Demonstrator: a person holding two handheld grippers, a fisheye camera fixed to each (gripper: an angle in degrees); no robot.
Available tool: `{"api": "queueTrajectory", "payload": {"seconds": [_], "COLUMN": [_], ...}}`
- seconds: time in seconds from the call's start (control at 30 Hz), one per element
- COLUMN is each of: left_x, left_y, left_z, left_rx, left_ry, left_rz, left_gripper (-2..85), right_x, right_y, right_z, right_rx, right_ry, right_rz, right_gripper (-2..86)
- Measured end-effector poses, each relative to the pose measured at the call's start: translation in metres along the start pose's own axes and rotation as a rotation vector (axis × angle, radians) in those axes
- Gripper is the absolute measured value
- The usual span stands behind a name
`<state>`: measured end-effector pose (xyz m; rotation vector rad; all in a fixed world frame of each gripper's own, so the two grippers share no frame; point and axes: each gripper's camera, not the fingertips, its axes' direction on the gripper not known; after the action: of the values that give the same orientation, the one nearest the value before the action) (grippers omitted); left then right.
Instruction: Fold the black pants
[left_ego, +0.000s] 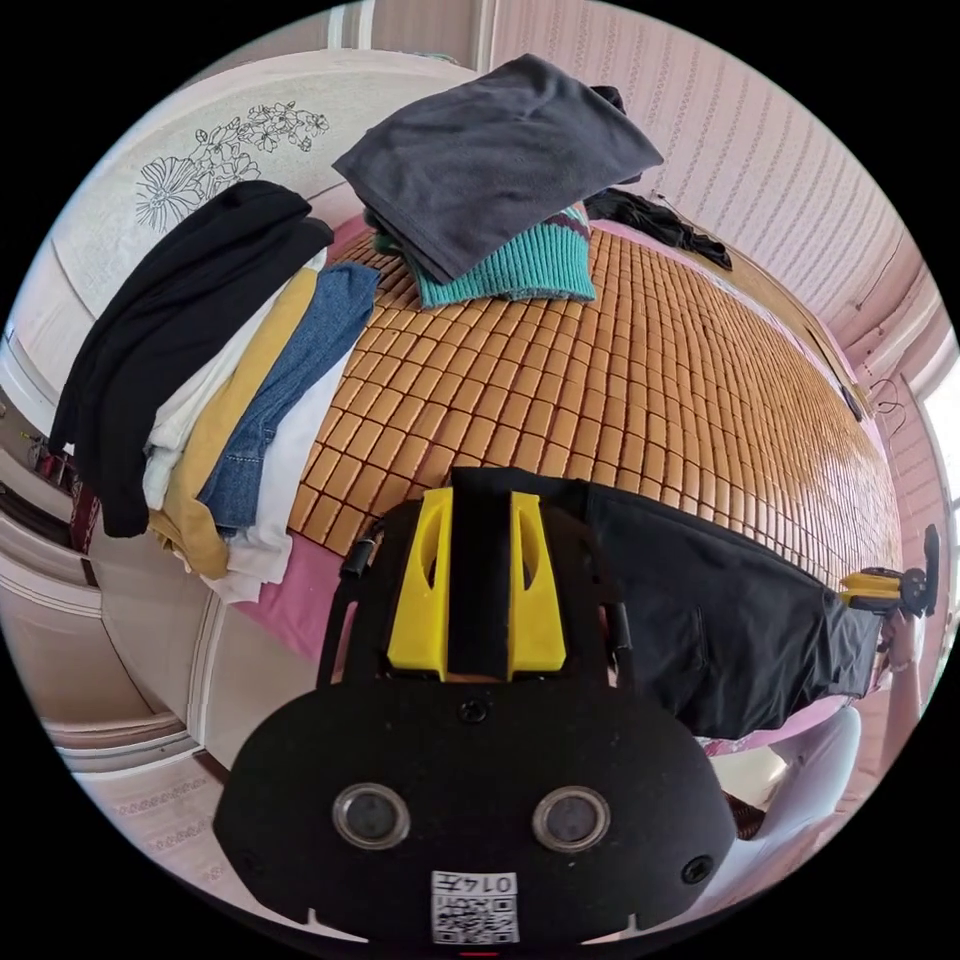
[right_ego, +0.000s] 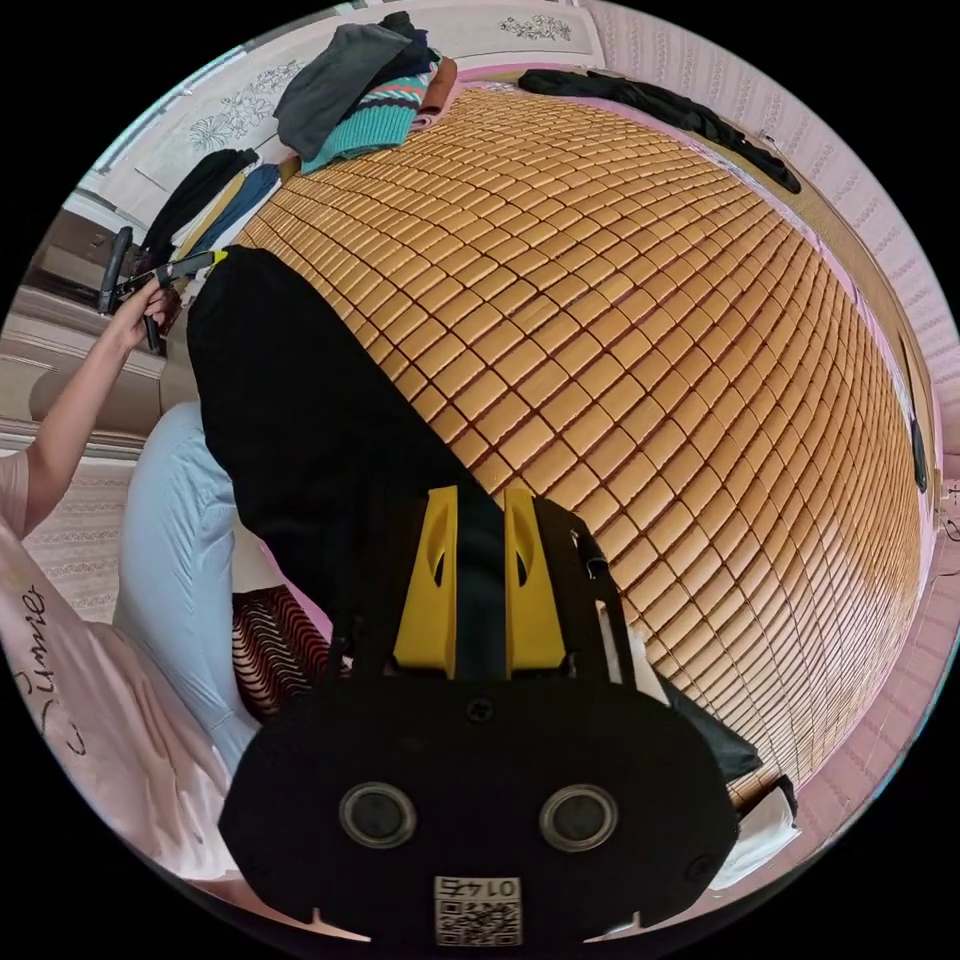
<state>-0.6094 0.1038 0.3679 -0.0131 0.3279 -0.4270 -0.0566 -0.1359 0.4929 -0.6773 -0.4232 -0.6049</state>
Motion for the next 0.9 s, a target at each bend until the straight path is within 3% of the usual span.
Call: {"api": "queueTrajectory", "payload": {"seconds": [0.07,0.2,0.3,0.4,0.47,0.53,0.6,0.7,0.9], "left_x": [0.002,-0.001,0.006,0.070,0.131,0.217,0.278,0.343,0.381], "left_y": [-0.001,0.003,0.014,0.038,0.070,0.125,0.164,0.199,0.225], "left_z": [0.024,0.038,0.005,-0.046,-0.061,-0.053,-0.038,-0.014,0.034], "left_rx": [-0.076,-0.061,0.091,0.193,0.210,0.174,0.117,0.061,-0.022], "left_ry": [-0.021,0.023,-0.020,-0.040,0.070,0.336,0.514,0.573,0.469], "left_rz": [0.020,-0.003,0.028,0.323,0.536,0.704,0.778,0.752,0.813], "left_gripper": [7.6,6.6,5.2,0.8,-0.3,-0.8,-0.9,-1.0,-1.0], "right_x": [0.003,0.007,0.002,-0.015,-0.036,-0.053,-0.063,-0.069,-0.060], "right_y": [-0.001,-0.002,0.009,0.030,0.037,0.033,0.027,0.028,0.105], "right_z": [0.002,0.003,-0.003,-0.017,-0.017,-0.011,-0.002,0.010,0.028], "right_rx": [0.032,0.038,0.085,0.152,0.151,0.120,0.086,-0.014,-0.084], "right_ry": [0.016,0.023,0.095,0.036,-0.016,-0.007,0.021,0.012,0.007], "right_rz": [0.027,0.069,0.092,0.041,-0.028,-0.081,-0.105,-0.101,0.003], "right_gripper": [1.6,-0.5,-0.8,-0.7,-0.6,-0.5,-0.5,-0.5,-0.4]}}
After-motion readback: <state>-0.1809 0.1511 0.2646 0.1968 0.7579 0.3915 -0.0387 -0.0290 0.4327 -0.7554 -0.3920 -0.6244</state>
